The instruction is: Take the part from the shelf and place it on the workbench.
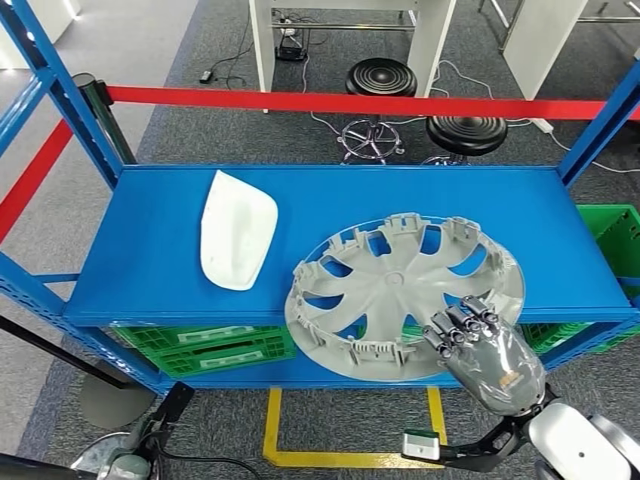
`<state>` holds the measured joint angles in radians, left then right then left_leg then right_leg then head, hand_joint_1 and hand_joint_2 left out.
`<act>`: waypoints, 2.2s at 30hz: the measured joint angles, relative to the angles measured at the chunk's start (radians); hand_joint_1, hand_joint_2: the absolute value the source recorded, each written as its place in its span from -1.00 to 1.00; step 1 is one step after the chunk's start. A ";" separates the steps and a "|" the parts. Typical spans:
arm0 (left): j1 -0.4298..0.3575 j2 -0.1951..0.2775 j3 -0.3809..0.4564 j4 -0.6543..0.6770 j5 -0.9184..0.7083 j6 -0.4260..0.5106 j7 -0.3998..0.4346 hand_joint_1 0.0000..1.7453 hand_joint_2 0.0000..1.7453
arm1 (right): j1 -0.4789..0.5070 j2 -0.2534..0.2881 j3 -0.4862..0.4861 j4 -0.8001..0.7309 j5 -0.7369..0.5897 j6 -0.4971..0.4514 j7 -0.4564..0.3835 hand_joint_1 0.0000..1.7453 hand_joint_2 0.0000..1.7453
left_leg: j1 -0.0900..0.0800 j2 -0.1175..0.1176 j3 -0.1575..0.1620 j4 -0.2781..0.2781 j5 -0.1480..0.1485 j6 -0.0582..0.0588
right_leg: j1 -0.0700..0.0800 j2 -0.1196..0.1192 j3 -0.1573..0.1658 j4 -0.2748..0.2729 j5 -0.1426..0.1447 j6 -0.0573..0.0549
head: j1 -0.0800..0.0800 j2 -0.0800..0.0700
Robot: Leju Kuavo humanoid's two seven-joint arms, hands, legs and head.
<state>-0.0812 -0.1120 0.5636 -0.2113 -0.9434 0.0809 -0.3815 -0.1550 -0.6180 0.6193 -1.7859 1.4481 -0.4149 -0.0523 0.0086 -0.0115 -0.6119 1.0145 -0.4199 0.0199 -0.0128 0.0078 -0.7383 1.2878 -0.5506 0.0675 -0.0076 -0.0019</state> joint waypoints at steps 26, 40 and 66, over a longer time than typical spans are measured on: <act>-0.003 -0.007 0.002 0.000 -0.010 -0.001 0.003 -1.00 -1.00 | -0.007 0.145 0.049 0.023 0.039 -0.077 0.042 1.00 1.00 | -0.001 0.000 0.005 -0.003 -0.003 -0.016 | 0.003 0.003 0.118 -0.247 0.115 -0.016 | -0.003 0.000; -0.004 -0.010 0.006 0.000 -0.023 -0.006 0.006 -1.00 -1.00 | -0.082 0.255 0.061 0.049 0.037 -0.090 0.040 1.00 1.00 | -0.002 -0.003 0.010 -0.002 -0.007 -0.032 | 0.004 0.003 0.128 -0.253 0.118 -0.028 | 0.002 0.000; -0.010 -0.027 0.013 0.000 -0.020 -0.009 0.009 -1.00 -1.00 | -0.119 0.395 0.187 0.079 0.039 -0.089 0.045 1.00 1.00 | 0.002 -0.001 0.006 0.000 -0.004 -0.013 | 0.004 -0.001 0.090 -0.168 0.096 -0.015 | 0.001 0.000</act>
<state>-0.0910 -0.1391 0.5768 -0.2112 -0.9632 0.0718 -0.3723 -0.2740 -0.2228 0.8066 -1.7070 1.4872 -0.5040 -0.0068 0.0109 -0.0130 -0.6058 1.0141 -0.4242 0.0066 -0.0083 0.0066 -0.6486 1.1201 -0.4548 0.0528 -0.0070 -0.0019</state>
